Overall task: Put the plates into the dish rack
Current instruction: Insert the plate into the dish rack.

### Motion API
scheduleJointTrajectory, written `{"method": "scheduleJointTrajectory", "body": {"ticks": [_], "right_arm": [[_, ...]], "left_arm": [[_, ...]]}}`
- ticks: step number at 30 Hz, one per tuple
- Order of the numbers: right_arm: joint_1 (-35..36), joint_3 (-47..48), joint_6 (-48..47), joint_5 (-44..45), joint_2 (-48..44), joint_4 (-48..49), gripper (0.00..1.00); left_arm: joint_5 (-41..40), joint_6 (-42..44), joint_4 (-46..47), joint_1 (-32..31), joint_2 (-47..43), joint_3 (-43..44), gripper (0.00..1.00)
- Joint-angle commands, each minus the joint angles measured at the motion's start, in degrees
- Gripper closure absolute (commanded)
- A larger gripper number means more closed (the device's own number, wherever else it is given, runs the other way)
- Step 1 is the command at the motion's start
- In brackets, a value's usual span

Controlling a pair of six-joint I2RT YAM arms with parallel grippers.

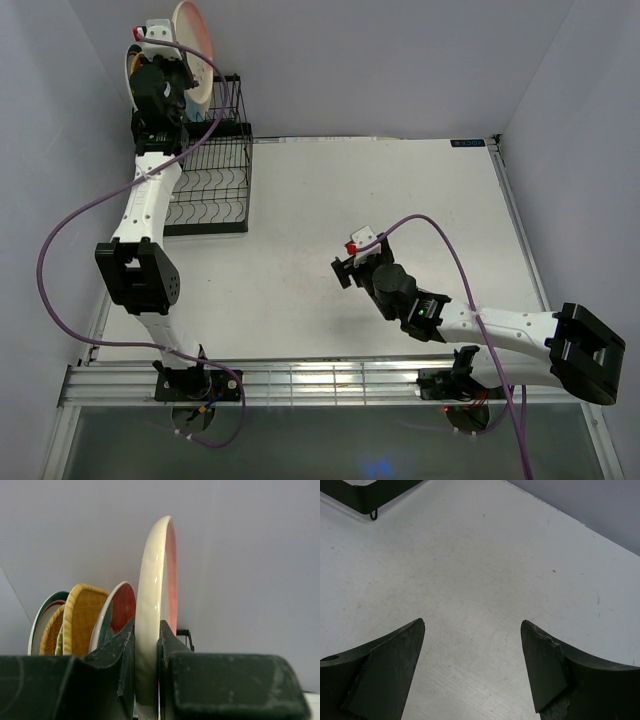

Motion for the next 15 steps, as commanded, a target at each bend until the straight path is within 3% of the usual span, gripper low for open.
{"method": "scheduleJointTrajectory", "body": {"ticks": [1, 8, 15], "right_arm": [[-0.23, 2.41, 0.63, 0.08, 0.07, 1.86, 0.17], [-0.31, 2.76, 0.63, 0.0, 0.6, 1.77, 0.17], [-0.31, 2.94, 0.72, -0.36, 0.77, 1.5, 0.17]], "left_arm": [[1.22, -1.14, 8.93, 0.49, 1.09, 5.7, 1.0], [3.59, -1.67, 9.1, 0.49, 6.2, 10.89, 1.0], [5.53, -1.23, 10.24, 0.4, 8.92, 10.54, 1.0]]}}
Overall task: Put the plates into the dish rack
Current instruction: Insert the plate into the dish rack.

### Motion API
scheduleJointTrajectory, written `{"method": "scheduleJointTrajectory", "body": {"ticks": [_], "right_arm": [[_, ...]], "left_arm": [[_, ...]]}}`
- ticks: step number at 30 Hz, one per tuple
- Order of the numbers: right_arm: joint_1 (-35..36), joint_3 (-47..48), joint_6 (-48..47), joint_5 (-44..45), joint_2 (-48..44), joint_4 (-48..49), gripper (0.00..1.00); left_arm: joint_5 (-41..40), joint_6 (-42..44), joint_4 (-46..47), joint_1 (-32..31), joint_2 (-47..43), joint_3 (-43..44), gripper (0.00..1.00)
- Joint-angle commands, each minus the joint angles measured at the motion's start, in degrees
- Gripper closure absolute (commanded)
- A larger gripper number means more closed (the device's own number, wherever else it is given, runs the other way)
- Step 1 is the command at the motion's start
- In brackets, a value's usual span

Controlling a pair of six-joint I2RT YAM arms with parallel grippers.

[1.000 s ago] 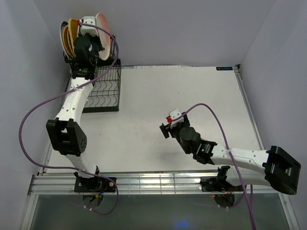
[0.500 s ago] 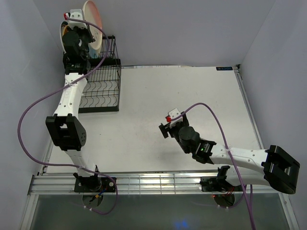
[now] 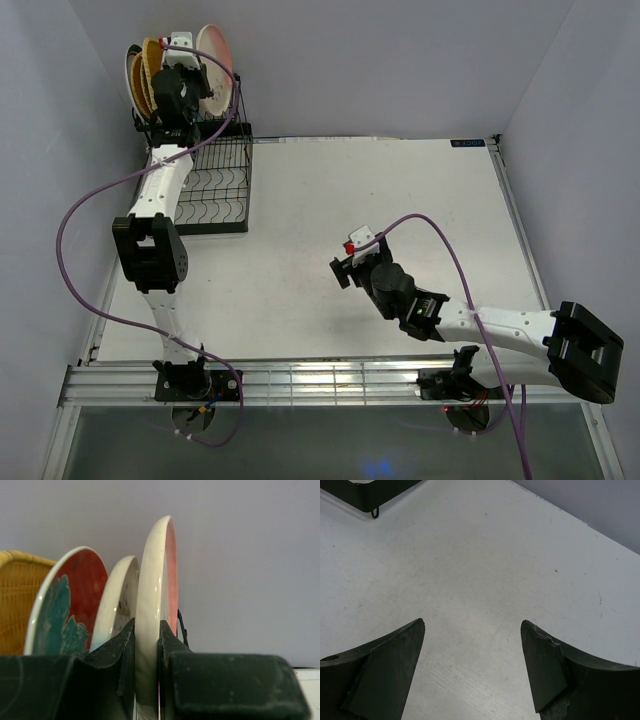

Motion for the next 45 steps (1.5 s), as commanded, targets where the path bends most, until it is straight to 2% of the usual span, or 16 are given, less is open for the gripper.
{"method": "scheduleJointTrajectory", "body": {"ticks": [1, 10, 13, 22, 45], "right_arm": [[-0.23, 2.59, 0.59, -0.07, 0.14, 1.92, 0.17], [-0.23, 2.67, 0.68, -0.16, 0.23, 1.74, 0.17], [-0.23, 2.85, 0.68, -0.34, 0.41, 1.74, 0.17], [-0.31, 3.38, 0.85, -0.86, 1.02, 1.39, 0.17], [-0.23, 5.31, 0.85, -1.39, 3.48, 0.78, 0.17]], "left_arm": [[1.33, 0.21, 9.76, 0.09, -3.47, 3.48, 1.0], [0.19, 1.53, 13.45, 0.1, -2.85, 0.67, 1.0], [-2.71, 2.06, 14.25, 0.1, -2.77, 1.28, 1.0], [-3.76, 3.99, 14.86, 0.1, -1.97, 2.34, 1.0], [-1.83, 5.05, 18.9, 0.1, 0.05, -4.43, 1.0]]}}
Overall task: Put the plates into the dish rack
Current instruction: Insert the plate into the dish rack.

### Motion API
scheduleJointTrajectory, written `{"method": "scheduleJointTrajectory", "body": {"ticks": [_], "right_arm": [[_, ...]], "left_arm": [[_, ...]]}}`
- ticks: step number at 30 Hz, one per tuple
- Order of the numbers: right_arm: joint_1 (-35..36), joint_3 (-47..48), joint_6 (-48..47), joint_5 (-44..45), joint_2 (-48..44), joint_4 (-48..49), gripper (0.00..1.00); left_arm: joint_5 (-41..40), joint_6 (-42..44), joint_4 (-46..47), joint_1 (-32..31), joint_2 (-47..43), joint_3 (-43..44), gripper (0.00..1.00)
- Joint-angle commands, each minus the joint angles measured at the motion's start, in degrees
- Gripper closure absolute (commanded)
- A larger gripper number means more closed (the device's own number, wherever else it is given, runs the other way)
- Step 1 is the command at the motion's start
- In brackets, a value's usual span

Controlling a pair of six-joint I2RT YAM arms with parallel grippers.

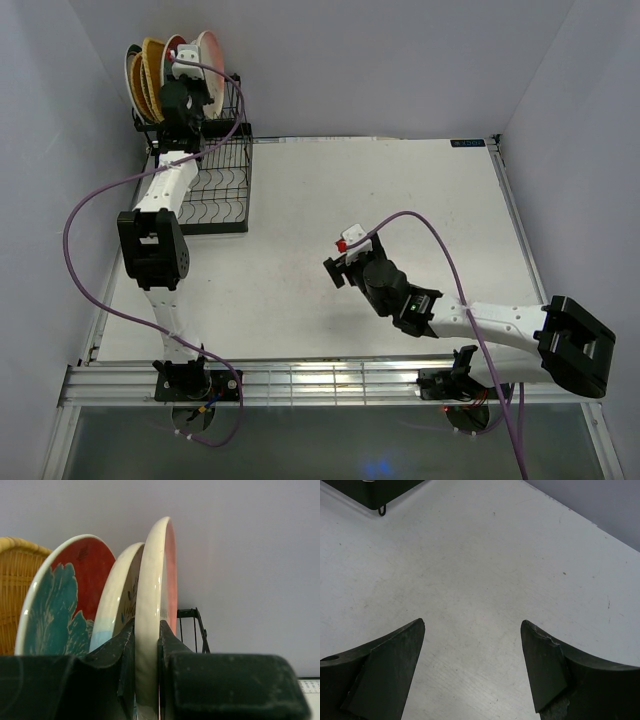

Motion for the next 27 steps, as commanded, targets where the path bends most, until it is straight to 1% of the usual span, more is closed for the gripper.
{"method": "scheduleJointTrajectory", "body": {"ticks": [1, 21, 26, 27], "right_arm": [[-0.31, 2.86, 0.5, 0.05, 0.7, 1.37, 0.17], [-0.31, 4.09, 0.42, -0.04, 2.11, 0.84, 0.17], [-0.31, 3.92, 0.42, -0.04, 1.76, 0.75, 0.17], [-0.31, 3.83, 0.42, -0.04, 1.76, 0.75, 0.17]], "left_arm": [[0.38, 0.76, 9.11, 0.25, -1.81, 0.55, 1.0], [1.16, -1.96, 9.82, 0.34, -1.63, -4.37, 1.0], [1.78, -2.92, 9.91, 0.34, -2.33, -6.48, 0.89], [1.78, -3.19, 9.99, 0.25, -2.6, -6.74, 0.85]]}}
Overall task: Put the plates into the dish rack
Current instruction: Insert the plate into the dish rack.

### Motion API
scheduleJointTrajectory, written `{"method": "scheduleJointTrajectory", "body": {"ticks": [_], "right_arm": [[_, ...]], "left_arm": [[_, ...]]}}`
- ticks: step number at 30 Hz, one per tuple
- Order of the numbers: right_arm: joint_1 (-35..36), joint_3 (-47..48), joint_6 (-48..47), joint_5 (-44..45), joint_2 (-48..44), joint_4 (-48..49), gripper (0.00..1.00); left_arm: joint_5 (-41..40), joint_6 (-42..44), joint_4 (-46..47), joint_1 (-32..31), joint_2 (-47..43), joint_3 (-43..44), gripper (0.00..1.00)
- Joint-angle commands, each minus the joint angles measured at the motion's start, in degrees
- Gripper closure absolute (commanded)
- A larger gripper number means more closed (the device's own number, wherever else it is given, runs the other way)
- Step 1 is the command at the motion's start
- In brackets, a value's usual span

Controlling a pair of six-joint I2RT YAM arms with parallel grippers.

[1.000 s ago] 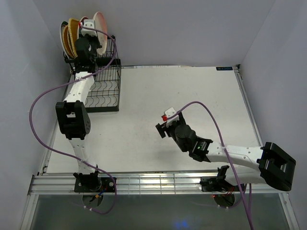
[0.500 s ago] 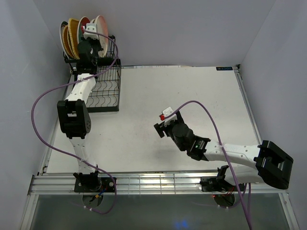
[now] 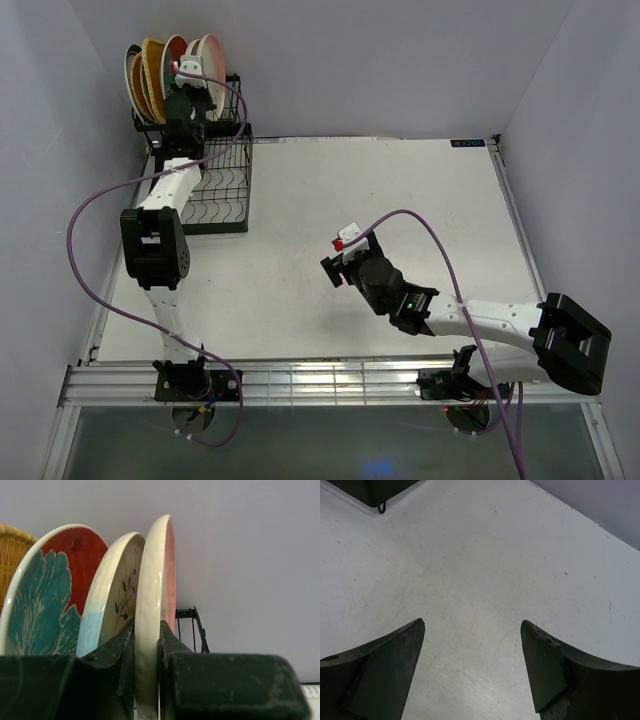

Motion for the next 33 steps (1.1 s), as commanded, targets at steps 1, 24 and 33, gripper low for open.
{"method": "scheduleJointTrajectory", "body": {"ticks": [1, 24, 33], "right_arm": [[-0.31, 2.19, 0.42, -0.01, -0.25, 1.54, 0.17], [-0.31, 2.1, 0.68, -0.37, -0.6, 1.01, 0.17], [-0.23, 2.1, 0.94, -0.63, -0.95, 0.66, 0.17]], "left_arm": [[1.15, -3.04, 1.75, 0.31, -3.67, -1.76, 0.83], [-1.31, -4.62, 3.34, 0.49, -10.17, -7.03, 0.4], [-3.95, -7.87, 0.27, 0.49, -17.2, -11.07, 0.33]]}}
